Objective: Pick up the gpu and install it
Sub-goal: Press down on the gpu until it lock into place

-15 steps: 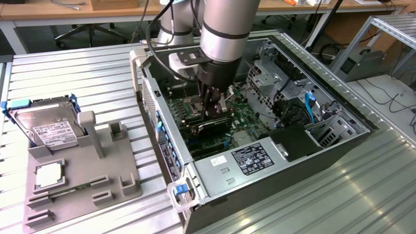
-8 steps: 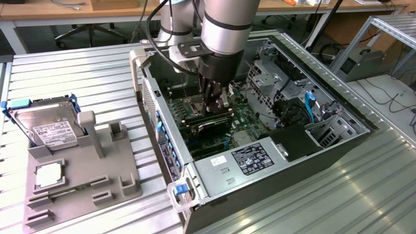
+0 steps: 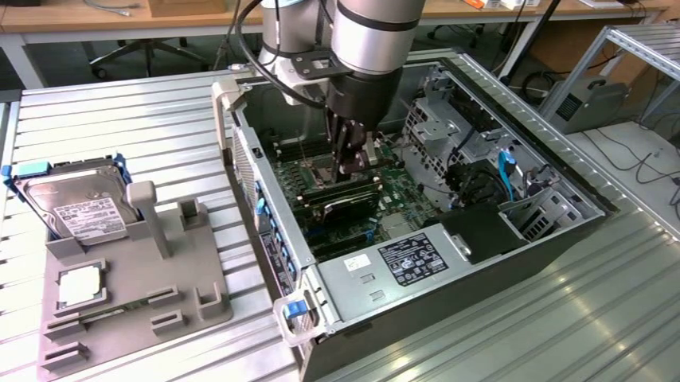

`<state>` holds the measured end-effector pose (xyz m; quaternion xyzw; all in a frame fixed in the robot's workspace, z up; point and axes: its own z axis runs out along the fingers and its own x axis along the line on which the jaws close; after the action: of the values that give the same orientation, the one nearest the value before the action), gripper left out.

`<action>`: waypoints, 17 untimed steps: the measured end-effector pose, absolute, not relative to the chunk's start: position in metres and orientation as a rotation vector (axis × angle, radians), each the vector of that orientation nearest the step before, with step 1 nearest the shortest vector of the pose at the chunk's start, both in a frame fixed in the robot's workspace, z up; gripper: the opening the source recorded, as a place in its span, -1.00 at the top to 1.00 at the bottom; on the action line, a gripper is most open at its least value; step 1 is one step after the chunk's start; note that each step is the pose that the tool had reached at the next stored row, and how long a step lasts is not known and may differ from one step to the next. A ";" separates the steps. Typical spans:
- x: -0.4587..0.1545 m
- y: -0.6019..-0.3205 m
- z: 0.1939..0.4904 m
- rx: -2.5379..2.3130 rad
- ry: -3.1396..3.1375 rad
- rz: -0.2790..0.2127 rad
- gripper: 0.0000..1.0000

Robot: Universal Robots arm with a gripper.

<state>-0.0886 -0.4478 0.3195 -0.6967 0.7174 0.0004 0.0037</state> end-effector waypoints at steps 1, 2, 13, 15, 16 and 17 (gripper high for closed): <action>-0.089 -0.448 0.319 -2.184 2.248 0.001 0.79; -0.089 -0.448 0.320 -2.184 2.249 0.001 0.79; -0.084 -0.447 0.320 -2.184 2.249 0.001 0.79; -0.083 -0.446 0.320 -2.184 2.249 0.001 0.79; -0.082 -0.446 0.320 -2.184 2.249 0.001 0.79; -0.082 -0.446 0.321 -2.184 2.249 0.001 0.79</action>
<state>-0.0824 -0.4457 0.3209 -0.6967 0.7174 0.0003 0.0035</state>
